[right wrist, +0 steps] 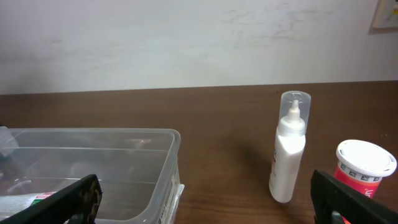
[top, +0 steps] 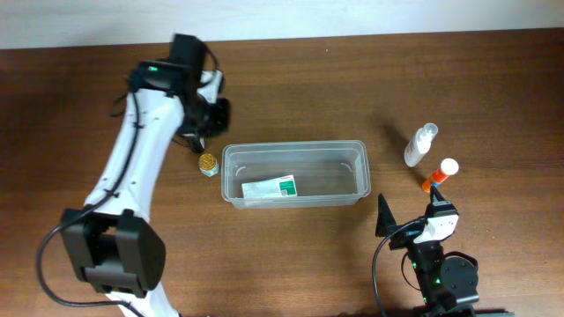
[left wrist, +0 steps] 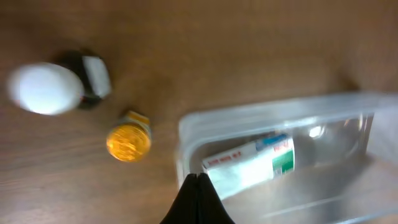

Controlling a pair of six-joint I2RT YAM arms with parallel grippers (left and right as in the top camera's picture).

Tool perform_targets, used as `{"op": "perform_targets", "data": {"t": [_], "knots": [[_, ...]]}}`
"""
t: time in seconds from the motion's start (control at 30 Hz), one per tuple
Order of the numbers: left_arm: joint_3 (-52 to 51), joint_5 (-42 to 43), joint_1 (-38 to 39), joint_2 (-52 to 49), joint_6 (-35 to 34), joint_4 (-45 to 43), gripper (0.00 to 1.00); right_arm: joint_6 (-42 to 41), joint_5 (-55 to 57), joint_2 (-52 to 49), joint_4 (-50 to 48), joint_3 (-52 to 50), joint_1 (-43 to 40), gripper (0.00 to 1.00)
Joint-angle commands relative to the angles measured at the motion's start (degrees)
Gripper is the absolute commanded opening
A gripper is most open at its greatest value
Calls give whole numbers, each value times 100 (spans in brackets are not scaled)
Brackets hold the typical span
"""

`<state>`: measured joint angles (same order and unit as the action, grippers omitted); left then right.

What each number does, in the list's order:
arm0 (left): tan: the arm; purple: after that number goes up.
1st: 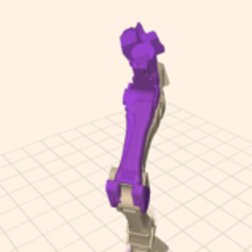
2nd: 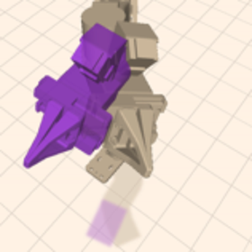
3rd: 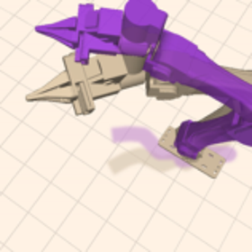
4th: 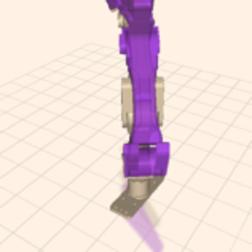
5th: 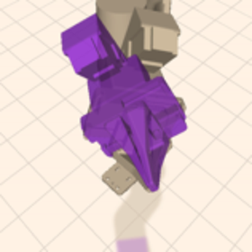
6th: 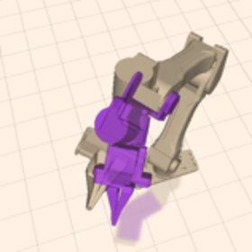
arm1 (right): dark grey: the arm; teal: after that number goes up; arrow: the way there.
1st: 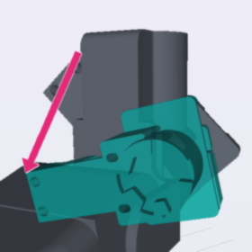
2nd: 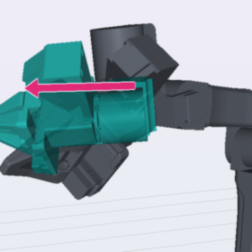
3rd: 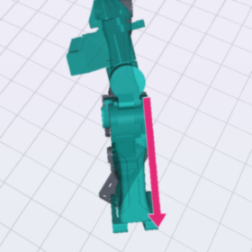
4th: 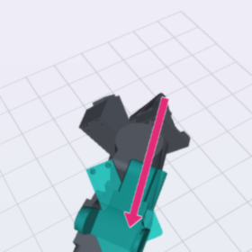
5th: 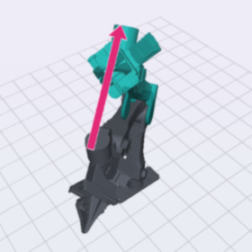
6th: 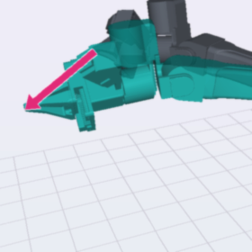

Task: Pack container
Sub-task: 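Move the left gripper to the dark white-capped medicine bottle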

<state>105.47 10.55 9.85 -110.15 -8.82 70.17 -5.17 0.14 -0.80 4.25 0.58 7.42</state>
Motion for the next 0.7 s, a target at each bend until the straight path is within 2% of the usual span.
{"op": "perform_targets", "data": {"t": [0.0,0.07,0.13,0.17,0.2,0.23,0.43,0.67], "knots": [[151,170,-280,87,-101,-166,11,28,-11,44,31,-26,-42,98],[151,168,-391,87,-101,-225,37,28,-11,44,31,-26,-42,98],[151,166,-463,87,-98,-254,52,28,-11,44,31,-26,-42,98],[151,144,-498,87,-98,-271,70,28,-11,44,31,-26,-42,98],[151,94,-520,87,-98,-293,79,28,-9,44,31,-26,-42,98],[151,-20,-540,87,-98,-328,84,28,-11,44,31,-26,-42,98],[151,-728,-542,87,-96,-522,87,28,-9,44,31,-26,-42,98],[151,-894,-540,4,-98,-501,87,28,-9,44,31,-26,-42,98]]}}
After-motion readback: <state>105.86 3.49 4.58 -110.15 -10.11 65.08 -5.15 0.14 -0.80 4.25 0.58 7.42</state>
